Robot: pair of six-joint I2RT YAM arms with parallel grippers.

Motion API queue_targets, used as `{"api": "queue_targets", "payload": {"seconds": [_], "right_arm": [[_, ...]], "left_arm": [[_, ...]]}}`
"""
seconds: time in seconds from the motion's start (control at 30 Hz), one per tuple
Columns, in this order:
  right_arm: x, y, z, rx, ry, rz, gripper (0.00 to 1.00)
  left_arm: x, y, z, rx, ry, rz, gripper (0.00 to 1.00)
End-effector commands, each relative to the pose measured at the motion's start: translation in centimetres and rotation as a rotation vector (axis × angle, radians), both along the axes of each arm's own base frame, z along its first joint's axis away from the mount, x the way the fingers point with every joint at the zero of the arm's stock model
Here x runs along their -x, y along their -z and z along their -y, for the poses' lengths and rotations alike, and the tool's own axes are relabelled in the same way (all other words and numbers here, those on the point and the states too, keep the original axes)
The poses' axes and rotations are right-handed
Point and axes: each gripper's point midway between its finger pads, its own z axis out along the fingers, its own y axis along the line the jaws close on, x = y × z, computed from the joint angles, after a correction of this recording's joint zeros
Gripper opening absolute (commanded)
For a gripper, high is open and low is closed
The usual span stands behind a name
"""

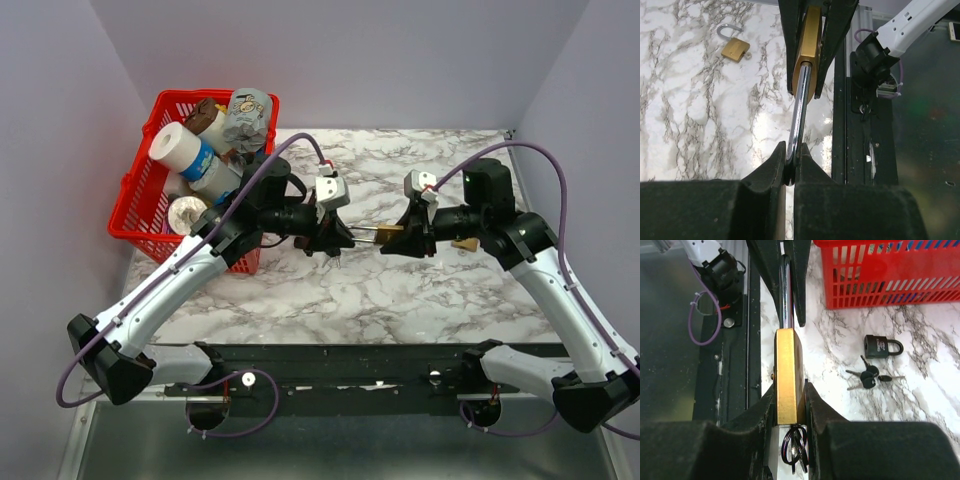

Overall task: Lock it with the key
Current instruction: Lock the lock.

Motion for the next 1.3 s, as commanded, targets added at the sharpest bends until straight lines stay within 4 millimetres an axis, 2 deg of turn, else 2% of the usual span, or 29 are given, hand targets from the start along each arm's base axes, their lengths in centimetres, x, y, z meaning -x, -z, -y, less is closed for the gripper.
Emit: {"api": "queue_targets", "payload": {"seconds": [0.0, 0.1, 0.2, 0.3, 0.4, 0.43, 0.47, 0.53, 0.6, 0.63, 0.67, 0.7, 0.73, 0.8, 0.87, 0.9, 0.93, 1.03, 1.07, 1.17, 1.27], "right_arm": [[2.4, -2.5, -4.2, -0.129, -0.235, 0.103, 0.01], [1.8, -1.9, -4.0, -0.094, -0.204, 0.112, 0.01], [0.7, -1.7, -3.4, -0.070, -0.134, 0.134, 0.01], [-0.6, -2.0, -2.8, -0.065, -0.057, 0.129, 0.01], [-1.8, -2.2, -2.2, -0.071, 0.022, 0.044, 0.01], [-2.1, -2.2, -2.0, -0.074, 0.046, 0.012, 0.01], [-2.6, -2.1, -1.5, -0.081, 0.087, -0.045, 0.01], [-3.9, -2.1, -1.0, -0.118, 0.162, -0.056, 0.01], [-6.0, -2.4, 0.1, -0.161, 0.309, -0.084, 0.01], [-6.5, -4.1, 0.5, -0.219, 0.349, -0.020, 0.01], [-7.1, -3.9, 0.9, -0.234, 0.397, -0.017, 0.01], [-8.1, -4.5, 1.4, -0.256, 0.460, 0.018, 0.01], [-8.5, -5.9, 1.7, -0.299, 0.484, 0.073, 0.01], [-9.8, -6.6, 2.4, -0.337, 0.564, 0.105, 0.01], [-10.3, -8.2, 2.6, -0.394, 0.581, 0.174, 0.01], [-10.5, -8.4, 2.7, -0.407, 0.590, 0.188, 0.01], [-10.5, -9.5, 2.7, -0.444, 0.584, 0.227, 0.01], [-10.4, -10.4, 2.2, -0.467, 0.564, 0.249, 0.01], [-10.6, -10.3, 2.1, -0.459, 0.564, 0.258, 0.01], [-11.0, -10.3, 2.2, -0.455, 0.579, 0.278, 0.01], [-11.0, -10.1, 1.9, -0.447, 0.579, 0.292, 0.01]], "left_arm": [[0.6, -3.6, 6.4, 0.178, 0.139, 0.148, 0.00], [0.3, -4.0, 6.2, 0.171, 0.131, 0.173, 0.00], [-1.5, -4.3, 5.2, 0.164, 0.050, 0.152, 0.00], [-3.3, -4.4, 4.1, 0.173, -0.036, 0.101, 0.12], [-4.5, -4.1, 2.7, 0.158, -0.101, 0.094, 0.47], [-5.0, -3.9, 2.3, 0.138, -0.097, 0.185, 0.59], [-5.0, -3.5, 1.8, 0.112, -0.107, 0.204, 0.64], [-6.7, -3.7, 0.6, 0.101, -0.231, 0.232, 0.76], [-8.8, -5.3, -1.2, 0.166, -0.376, 0.183, 0.84], [-9.5, -5.5, -1.7, 0.190, -0.435, 0.132, 0.97], [-10.0, -6.3, -2.4, 0.238, -0.487, 0.056, 0.99], [-10.3, -6.5, -2.6, 0.260, -0.509, 0.021, 0.99], [-10.6, -6.7, -2.8, 0.281, -0.533, -0.016, 0.99], [-11.5, -7.1, -2.9, 0.344, -0.584, -0.143, 0.99], [-12.2, -7.6, -2.8, 0.402, -0.614, -0.222, 0.99], [-12.4, -7.8, -2.6, 0.441, -0.634, -0.332, 0.99], [-13.0, -7.3, -2.2, 0.452, -0.650, -0.392, 0.99], [-13.2, -7.6, -0.8, 0.530, -0.602, -0.549, 0.99], [-12.9, -8.9, -0.4, 0.575, -0.548, -0.540, 0.99], [-12.6, -10.4, 0.9, 0.632, -0.477, -0.547, 0.99], [-12.9, -10.7, 1.7, 0.656, -0.470, -0.611, 0.99]]}}
